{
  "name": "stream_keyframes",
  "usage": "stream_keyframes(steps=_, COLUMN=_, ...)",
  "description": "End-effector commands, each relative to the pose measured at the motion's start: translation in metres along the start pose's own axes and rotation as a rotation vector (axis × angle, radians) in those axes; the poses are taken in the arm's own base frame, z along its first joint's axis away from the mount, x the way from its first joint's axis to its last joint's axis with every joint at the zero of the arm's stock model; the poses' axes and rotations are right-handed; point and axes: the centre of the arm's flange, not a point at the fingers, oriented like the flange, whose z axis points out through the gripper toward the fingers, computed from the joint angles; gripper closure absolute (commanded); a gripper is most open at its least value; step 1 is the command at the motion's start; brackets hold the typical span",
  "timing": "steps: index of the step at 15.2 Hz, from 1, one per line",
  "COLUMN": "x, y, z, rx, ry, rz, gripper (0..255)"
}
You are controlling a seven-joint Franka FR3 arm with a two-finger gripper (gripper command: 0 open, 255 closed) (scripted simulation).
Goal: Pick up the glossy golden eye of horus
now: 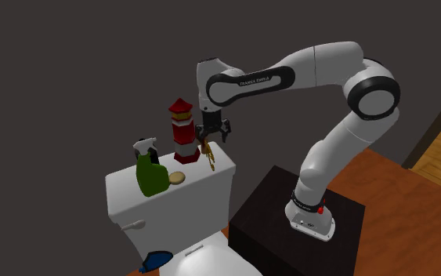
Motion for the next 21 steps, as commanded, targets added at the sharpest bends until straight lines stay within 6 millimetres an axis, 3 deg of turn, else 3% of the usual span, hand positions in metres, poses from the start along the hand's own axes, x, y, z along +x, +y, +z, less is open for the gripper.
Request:
stream_keyframes(steps=1, x=0.005, y=-0.019, z=0.0, rx=0.014, ry=0.007, rz=0.045, gripper=0)
stream_keyframes(steps=10, x=0.009, y=-0.02, z=0.04, rx=0.014, ry=0.007, rz=0.045, gripper=0)
stream_keyframes(steps=11, x=0.01, y=-0.02, z=0.04, rx=0.014, ry=0.007, rz=0.045, gripper=255)
stream_keyframes(steps=21, x=0.009, y=-0.02, z=0.035, rx=0.014, ry=0.007, rz=0.045, gripper=255)
